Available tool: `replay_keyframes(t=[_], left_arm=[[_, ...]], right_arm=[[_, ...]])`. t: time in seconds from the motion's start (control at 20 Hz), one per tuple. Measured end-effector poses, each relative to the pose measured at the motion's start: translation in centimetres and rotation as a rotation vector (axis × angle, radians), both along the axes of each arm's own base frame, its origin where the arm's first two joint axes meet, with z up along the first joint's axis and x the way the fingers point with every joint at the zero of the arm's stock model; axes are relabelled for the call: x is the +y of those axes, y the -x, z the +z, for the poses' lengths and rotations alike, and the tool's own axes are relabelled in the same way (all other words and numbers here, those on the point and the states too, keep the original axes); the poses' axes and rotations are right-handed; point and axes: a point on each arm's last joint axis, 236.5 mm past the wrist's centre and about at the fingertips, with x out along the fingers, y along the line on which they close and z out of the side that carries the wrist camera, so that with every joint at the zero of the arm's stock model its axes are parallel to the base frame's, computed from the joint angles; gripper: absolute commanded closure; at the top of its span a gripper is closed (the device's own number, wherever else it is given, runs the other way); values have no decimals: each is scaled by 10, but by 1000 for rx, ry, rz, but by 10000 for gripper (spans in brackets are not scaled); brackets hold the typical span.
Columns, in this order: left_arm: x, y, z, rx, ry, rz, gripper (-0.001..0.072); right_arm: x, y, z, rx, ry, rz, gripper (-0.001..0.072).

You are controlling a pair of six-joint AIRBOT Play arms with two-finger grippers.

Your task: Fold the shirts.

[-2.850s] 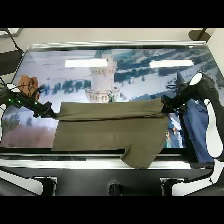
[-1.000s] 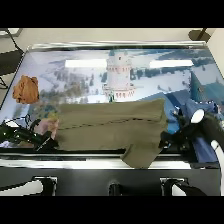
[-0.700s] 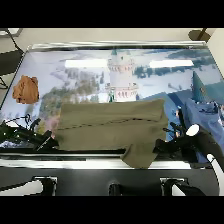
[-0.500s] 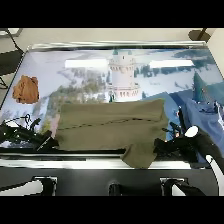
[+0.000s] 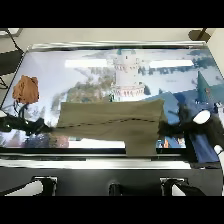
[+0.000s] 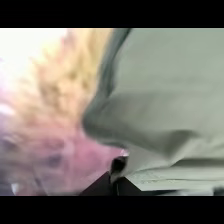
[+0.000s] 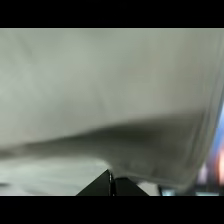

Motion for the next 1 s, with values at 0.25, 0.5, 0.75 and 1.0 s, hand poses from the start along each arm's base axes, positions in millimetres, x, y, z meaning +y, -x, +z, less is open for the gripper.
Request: replay_keyframes(t=[0.25,0.5,0.75,1.0], left_arm=[[-8,-89,38,-171,-52,28,683],[-17,-145,22,-151,-14,74,680],[-32,-154,-16,-61,41,76,681],[-30,-146,-32,-3,38,56,76]], right_arm=[[-18,-104,33,-179,1,-95,674],[-20,-162,16,-190,-62,-169,671],[-2,-173,-18,-127,-87,-161,669],[-12,-171,-17,-116,-85,-174,57]])
